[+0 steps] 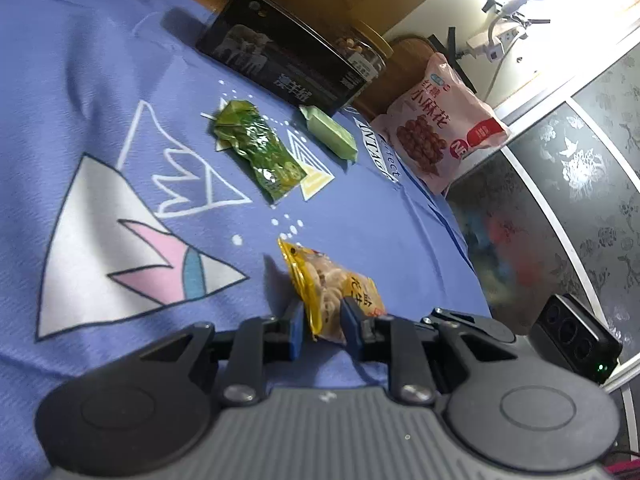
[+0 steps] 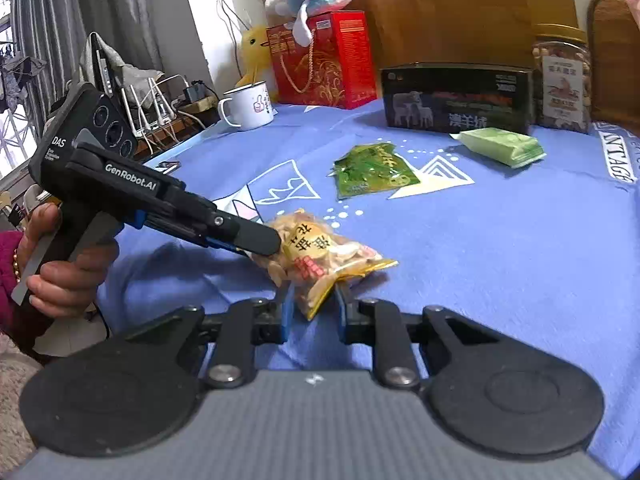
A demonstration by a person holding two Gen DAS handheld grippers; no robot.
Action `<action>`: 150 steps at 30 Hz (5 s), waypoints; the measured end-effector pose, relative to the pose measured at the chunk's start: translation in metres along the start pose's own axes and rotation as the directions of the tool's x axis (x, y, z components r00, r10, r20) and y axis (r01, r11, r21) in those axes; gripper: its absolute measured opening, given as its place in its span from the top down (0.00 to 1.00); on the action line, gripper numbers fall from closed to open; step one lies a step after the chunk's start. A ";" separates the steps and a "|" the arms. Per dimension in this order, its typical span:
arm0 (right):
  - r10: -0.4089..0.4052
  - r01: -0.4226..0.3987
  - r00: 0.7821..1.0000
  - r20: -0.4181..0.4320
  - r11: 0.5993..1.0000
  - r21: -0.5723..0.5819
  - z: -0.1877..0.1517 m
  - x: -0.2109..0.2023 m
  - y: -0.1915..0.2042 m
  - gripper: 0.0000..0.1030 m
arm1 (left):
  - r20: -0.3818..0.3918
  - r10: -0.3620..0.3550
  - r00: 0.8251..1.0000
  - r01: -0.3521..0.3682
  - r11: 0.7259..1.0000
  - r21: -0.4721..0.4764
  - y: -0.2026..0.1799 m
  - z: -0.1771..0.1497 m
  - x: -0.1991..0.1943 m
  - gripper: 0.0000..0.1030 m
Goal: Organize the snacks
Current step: 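Lift the peanut packet with the right gripper and release it into the tin, then grasp the light green leaf-print packet with the right gripper, then lift the leaf-print packet with the right gripper and release it into the tin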
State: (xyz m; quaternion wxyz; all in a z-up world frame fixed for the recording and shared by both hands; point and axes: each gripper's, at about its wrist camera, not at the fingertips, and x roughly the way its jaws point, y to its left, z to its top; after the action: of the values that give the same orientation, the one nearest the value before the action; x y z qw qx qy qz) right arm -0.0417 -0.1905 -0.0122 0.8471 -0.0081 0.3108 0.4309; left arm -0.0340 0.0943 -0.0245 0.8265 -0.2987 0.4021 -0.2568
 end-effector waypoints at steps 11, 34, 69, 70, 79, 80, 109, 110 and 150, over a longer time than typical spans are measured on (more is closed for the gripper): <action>0.028 -0.028 1.000 -0.004 0.998 -0.048 0.017 0.023 0.006 0.80 | 0.054 0.026 0.998 -0.027 1.000 0.002 0.005 0.019 -0.017 0.82; -0.197 0.205 0.954 0.225 0.979 -0.010 0.156 0.061 -0.098 0.82 | 0.197 0.050 0.979 -0.089 0.977 0.195 -0.049 0.218 0.064 0.80; -0.296 0.295 0.955 0.030 0.955 0.034 0.101 0.065 -0.132 0.46 | 0.101 0.130 0.986 -0.138 0.987 0.077 -0.013 0.098 0.052 0.72; -0.285 0.284 0.958 0.030 0.958 0.034 0.097 0.059 -0.129 0.46 | 0.099 0.124 0.987 -0.131 0.989 0.072 -0.014 0.095 0.051 0.72; -0.131 0.133 0.990 0.046 0.990 -0.050 0.032 -0.005 -0.073 0.46 | 0.052 0.067 0.996 -0.073 0.991 0.111 -0.034 0.066 0.047 0.66; -0.103 0.106 0.994 0.043 0.992 -0.074 0.025 -0.009 -0.063 0.46 | 0.042 0.058 0.997 -0.063 0.991 0.119 -0.037 0.062 0.047 0.66; -0.153 0.154 0.988 0.036 0.988 -0.033 -0.012 -0.014 -0.001 0.40 | 0.008 0.043 0.999 -0.044 0.996 0.080 -0.025 0.001 0.015 0.60; -0.149 0.150 0.988 0.033 0.988 -0.036 -0.014 -0.015 0.002 0.44 | 0.005 0.038 0.999 -0.038 0.996 0.076 -0.025 -0.001 0.014 0.60; 0.030 -0.031 0.998 0.051 0.999 0.012 -0.027 -0.013 0.026 0.66 | 0.012 0.012 1.000 -0.013 0.996 0.091 -0.021 -0.038 -0.013 0.66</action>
State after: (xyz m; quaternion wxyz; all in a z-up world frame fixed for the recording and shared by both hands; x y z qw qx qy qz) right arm -0.0808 -0.1910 -0.0209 0.8481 0.0129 0.2921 0.4419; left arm -0.0760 0.0777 -0.0216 0.8431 -0.2596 0.3870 -0.2682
